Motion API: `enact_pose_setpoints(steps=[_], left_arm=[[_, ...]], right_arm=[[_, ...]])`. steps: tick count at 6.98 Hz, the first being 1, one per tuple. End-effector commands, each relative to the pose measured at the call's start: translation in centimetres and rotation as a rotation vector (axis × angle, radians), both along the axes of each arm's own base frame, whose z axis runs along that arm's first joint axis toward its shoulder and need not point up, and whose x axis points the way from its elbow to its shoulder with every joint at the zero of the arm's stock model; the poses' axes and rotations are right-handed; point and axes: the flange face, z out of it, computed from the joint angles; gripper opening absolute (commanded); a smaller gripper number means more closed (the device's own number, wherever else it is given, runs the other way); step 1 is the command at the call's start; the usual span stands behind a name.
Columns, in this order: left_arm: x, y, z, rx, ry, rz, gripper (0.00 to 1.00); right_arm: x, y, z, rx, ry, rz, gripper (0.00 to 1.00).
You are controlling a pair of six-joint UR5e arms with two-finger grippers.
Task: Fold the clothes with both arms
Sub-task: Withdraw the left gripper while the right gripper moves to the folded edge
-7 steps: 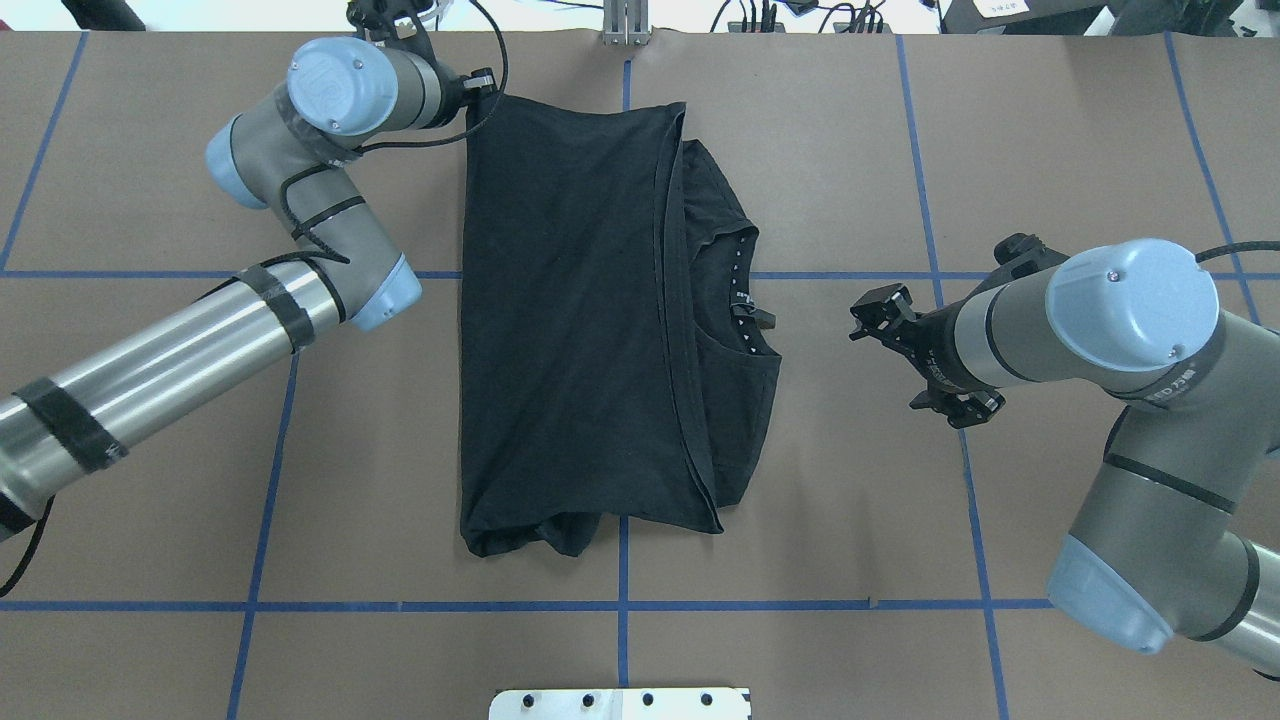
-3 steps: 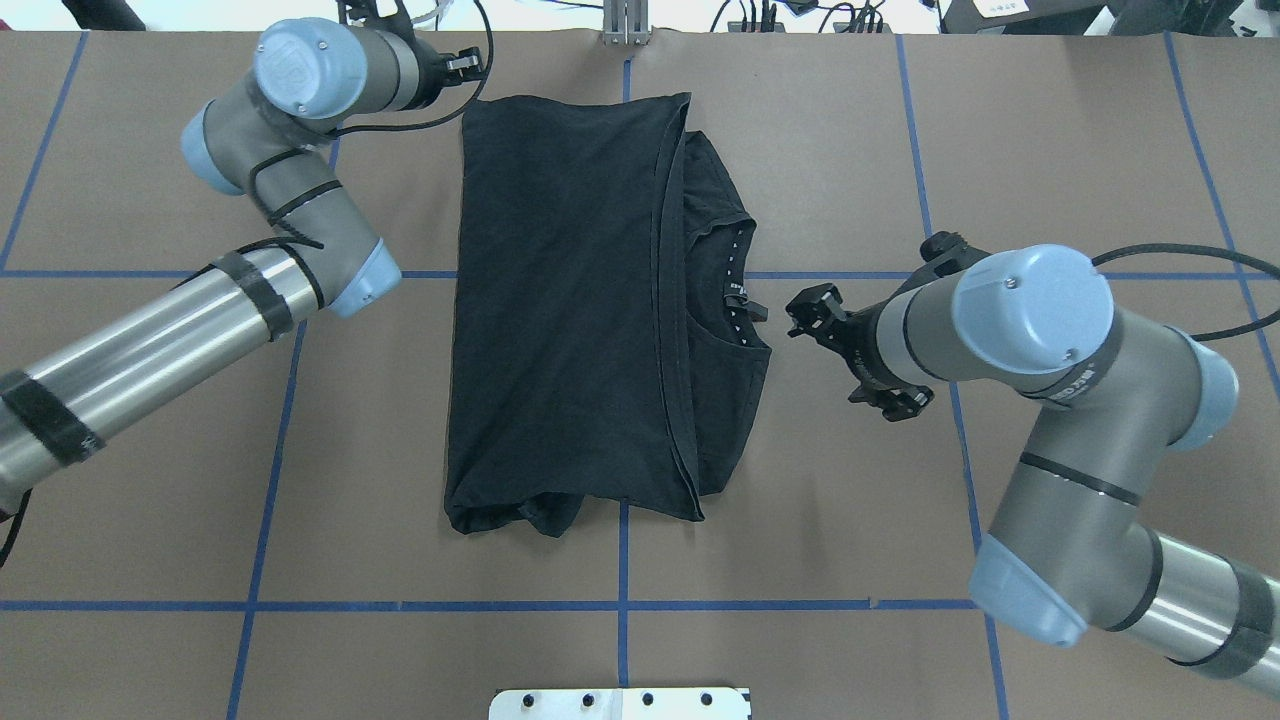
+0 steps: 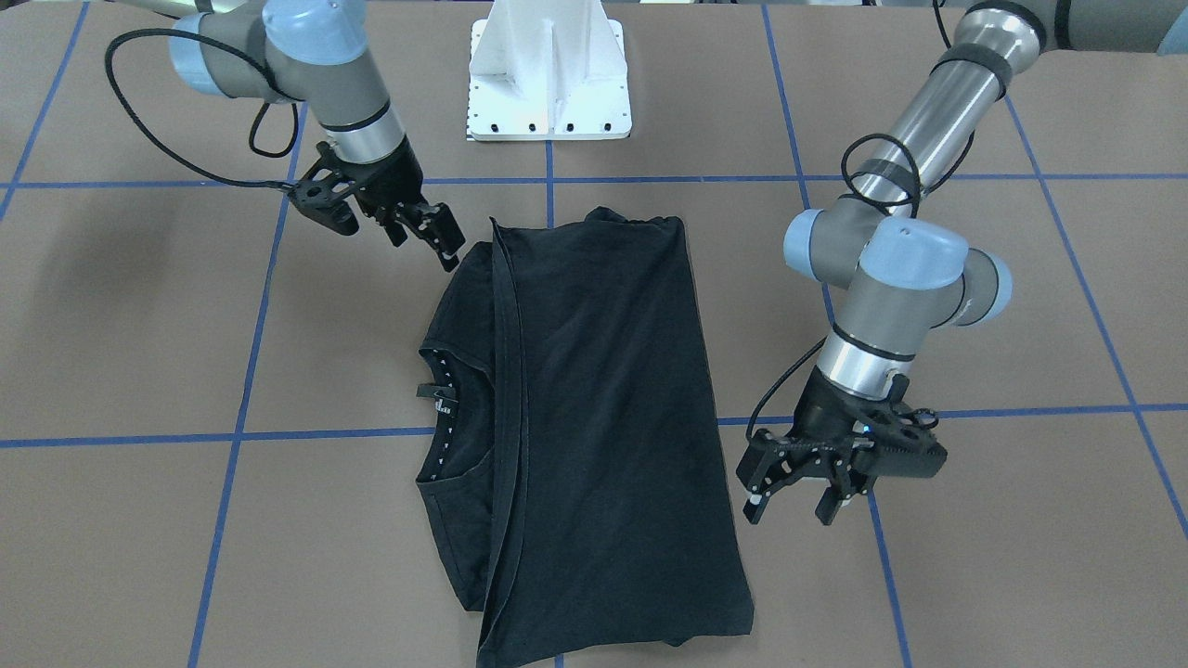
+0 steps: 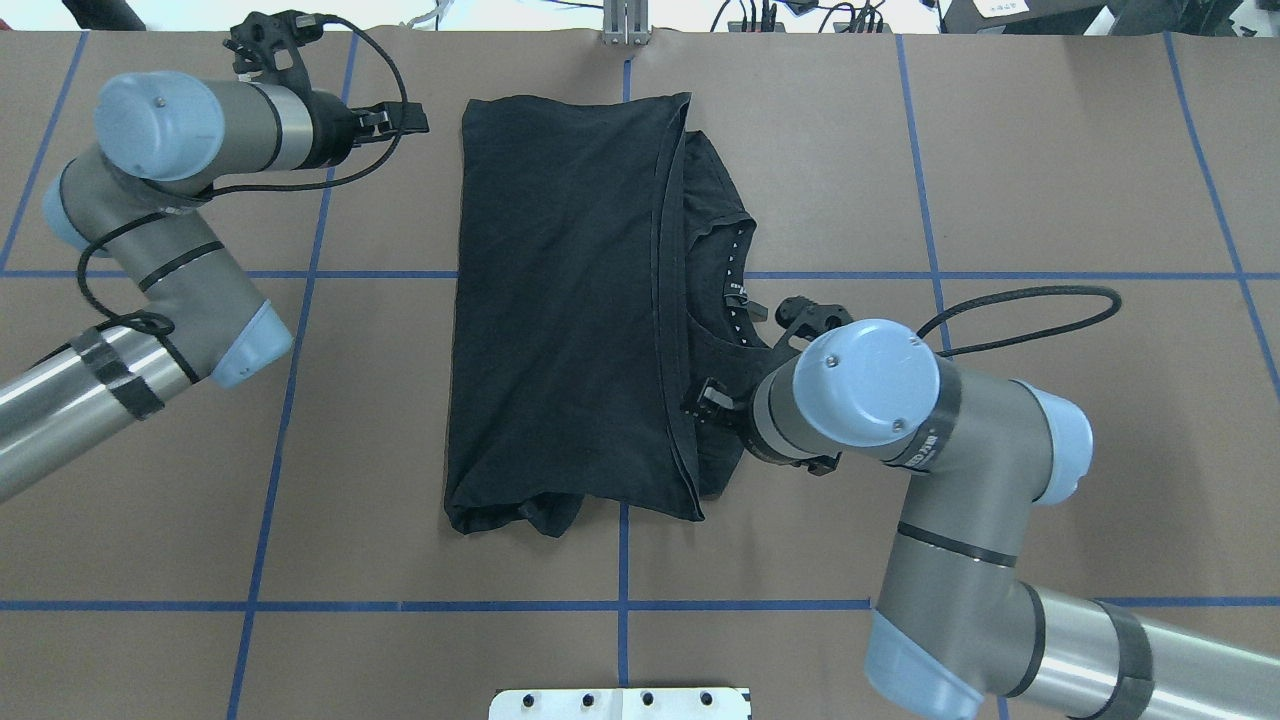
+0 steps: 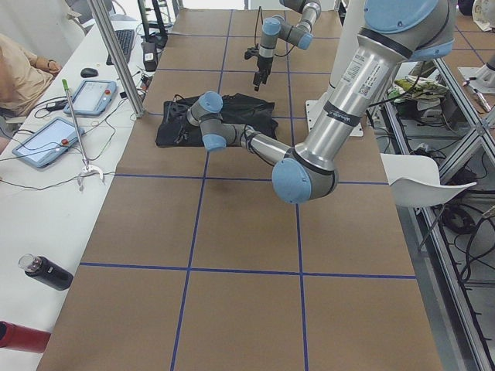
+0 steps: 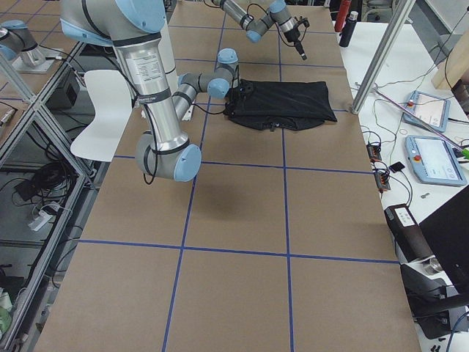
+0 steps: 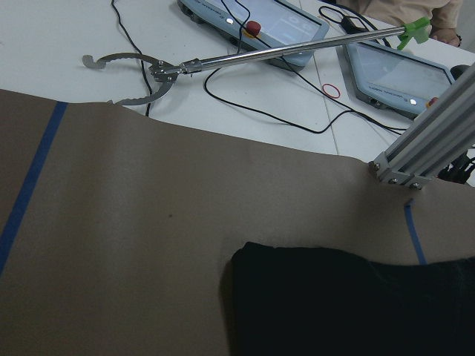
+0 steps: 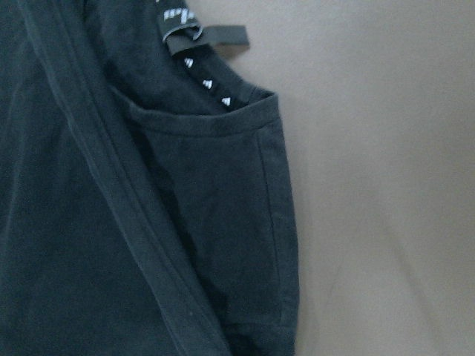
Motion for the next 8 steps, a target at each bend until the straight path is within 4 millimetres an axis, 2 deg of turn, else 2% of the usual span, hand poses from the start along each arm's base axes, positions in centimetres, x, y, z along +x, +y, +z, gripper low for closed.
enact_pose_setpoints(steps=[1, 2, 5, 7, 8], left_arm=[[-2.6, 3.0, 0.8, -0.01, -0.008, 0.001, 1.0], [-2.8, 3.0, 0.6, -0.016, -0.013, 0.0, 1.0], [-2.9, 3.1, 1.1, -0.023, -0.017, -0.001, 1.0], [-2.9, 3.2, 1.7, -0.03, -0.021, 0.0, 1.0], [-2.9, 3.2, 1.8, -0.031, -0.022, 0.0, 1.0]], right_arm=[[-4.5, 1.3, -0.4, 0.156, 0.092, -0.21, 0.86], [-5.1, 1.4, -0.9, 0.209, 0.096, -0.26, 0.65], [-6.1, 1.2, -0.3, 0.347, 0.135, -0.392, 0.62], [-7.3, 2.6, -0.1, 0.374, 0.154, -0.407, 0.51], [-7.4, 2.6, -0.2, 0.377, 0.155, -0.405, 0.15]])
